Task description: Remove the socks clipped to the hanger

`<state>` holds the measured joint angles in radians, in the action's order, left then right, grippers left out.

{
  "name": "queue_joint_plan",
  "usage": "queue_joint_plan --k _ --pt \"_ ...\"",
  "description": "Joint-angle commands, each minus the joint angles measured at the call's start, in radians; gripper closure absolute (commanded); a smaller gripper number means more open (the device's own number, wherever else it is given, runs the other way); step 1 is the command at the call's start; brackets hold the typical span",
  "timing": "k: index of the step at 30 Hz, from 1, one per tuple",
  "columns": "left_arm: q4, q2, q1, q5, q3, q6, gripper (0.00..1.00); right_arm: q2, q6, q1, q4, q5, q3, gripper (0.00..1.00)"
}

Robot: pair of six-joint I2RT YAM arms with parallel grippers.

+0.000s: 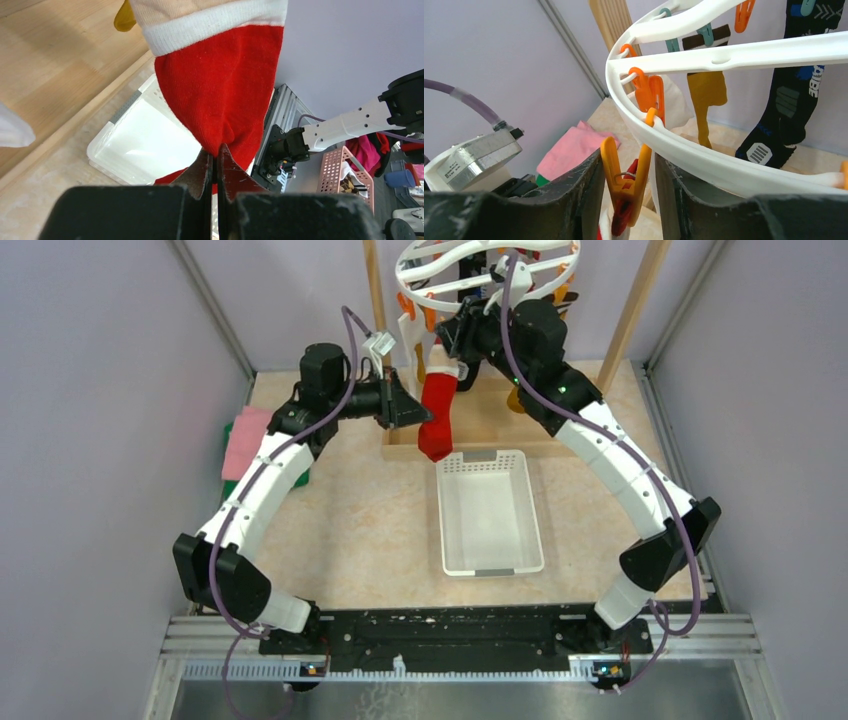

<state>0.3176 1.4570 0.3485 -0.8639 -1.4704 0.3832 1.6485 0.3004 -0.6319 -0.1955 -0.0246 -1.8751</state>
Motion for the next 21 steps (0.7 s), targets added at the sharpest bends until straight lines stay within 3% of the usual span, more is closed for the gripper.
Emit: queue_joint_plan --k 1,3,5,10,14,21 --pt "-0.008 -0.041 0.012 0.006 0.010 -0.021 1.00 -0.040 0.022 0.009 0.100 -0.042 -0.007 0.56" --pt "-0.008 -0.040 0.013 0.008 0.008 -0.022 1.00 -0.037 0.029 0.009 0.113 -0.048 -0.007 0.51" --pt "-0.008 -0.038 0.014 0.009 0.004 -0.021 1.00 -0.036 0.036 0.010 0.122 -0.051 -0.007 0.53" --pt "-0.006 -0.036 0.020 0.024 0.002 -0.023 1.00 -0.042 0.051 0.010 0.139 -0.055 0.004 0.86" --pt "0.015 -0.026 0.034 0.044 -0.014 -0.047 1.00 -0.066 0.050 0.011 0.130 -0.057 0.020 0.98" --pt "0.057 -0.010 0.122 0.112 0.019 -0.140 1.00 -0.093 0.062 0.047 0.083 -0.029 0.032 1.00"
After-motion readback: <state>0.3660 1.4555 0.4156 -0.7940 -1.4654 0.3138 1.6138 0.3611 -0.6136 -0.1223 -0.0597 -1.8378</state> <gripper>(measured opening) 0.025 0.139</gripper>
